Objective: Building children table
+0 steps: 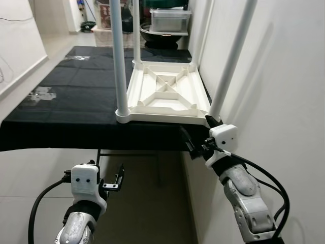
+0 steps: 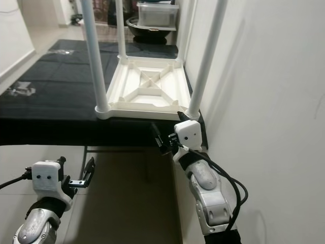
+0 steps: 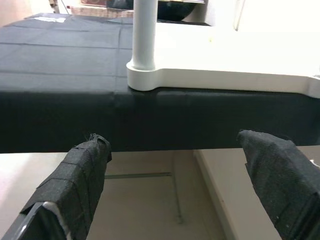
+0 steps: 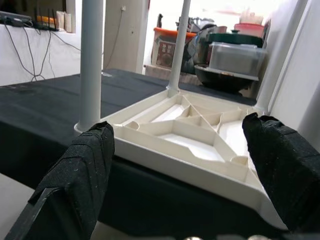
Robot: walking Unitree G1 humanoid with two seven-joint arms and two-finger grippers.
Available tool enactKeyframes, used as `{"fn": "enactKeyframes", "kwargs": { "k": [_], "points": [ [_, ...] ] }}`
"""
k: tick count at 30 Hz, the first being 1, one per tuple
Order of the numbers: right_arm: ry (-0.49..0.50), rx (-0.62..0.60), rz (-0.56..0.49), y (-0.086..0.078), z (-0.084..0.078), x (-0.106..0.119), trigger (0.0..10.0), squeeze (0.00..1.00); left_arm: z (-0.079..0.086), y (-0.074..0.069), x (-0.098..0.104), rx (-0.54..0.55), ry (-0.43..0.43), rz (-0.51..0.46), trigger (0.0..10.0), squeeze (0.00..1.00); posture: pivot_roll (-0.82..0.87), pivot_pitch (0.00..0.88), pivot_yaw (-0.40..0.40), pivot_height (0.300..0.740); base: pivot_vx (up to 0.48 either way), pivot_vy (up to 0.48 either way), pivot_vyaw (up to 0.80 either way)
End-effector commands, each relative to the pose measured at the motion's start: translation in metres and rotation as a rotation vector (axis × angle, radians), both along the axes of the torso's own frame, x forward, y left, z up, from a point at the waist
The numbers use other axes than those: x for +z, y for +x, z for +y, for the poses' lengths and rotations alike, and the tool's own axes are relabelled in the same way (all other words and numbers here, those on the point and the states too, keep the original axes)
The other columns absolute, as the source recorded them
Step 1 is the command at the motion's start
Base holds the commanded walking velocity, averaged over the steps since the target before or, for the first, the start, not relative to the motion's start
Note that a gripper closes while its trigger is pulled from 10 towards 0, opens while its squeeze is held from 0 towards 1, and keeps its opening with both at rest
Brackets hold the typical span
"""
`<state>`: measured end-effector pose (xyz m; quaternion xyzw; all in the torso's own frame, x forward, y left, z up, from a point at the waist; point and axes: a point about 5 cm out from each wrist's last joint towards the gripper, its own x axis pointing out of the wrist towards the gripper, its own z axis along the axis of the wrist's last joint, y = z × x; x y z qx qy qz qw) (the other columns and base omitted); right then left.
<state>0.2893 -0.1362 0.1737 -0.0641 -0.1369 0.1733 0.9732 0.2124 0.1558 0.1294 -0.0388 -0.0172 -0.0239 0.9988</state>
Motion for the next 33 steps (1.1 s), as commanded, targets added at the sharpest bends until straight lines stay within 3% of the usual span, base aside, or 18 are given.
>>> {"fn": "enactKeyframes", "kwargs": {
  "k": [1,18,33],
  "points": [
    [-0.02,0.013,-0.014,0.0,0.001,0.0,10.0,0.0,-0.003,0.001,-0.002,-0.016,-0.016,0.001,10.0,0.0,0.07,0.0,-0.097,0.74,0.296,0.0,0.0],
    [-0.057,0.046,-0.01,0.012,-0.001,0.001,10.0,0.0,-0.009,0.003,-0.006,-0.044,-0.022,0.002,10.0,0.0,0.08,0.0,-0.108,0.74,0.292,0.0,0.42],
    [-0.14,0.165,0.084,0.016,0.0,-0.013,10.0,0.0,-0.012,0.007,-0.01,-0.071,-0.028,0.003,10.0,0.0,0.07,0.0,-0.114,0.74,0.291,0.0,0.0]
  ]
}}
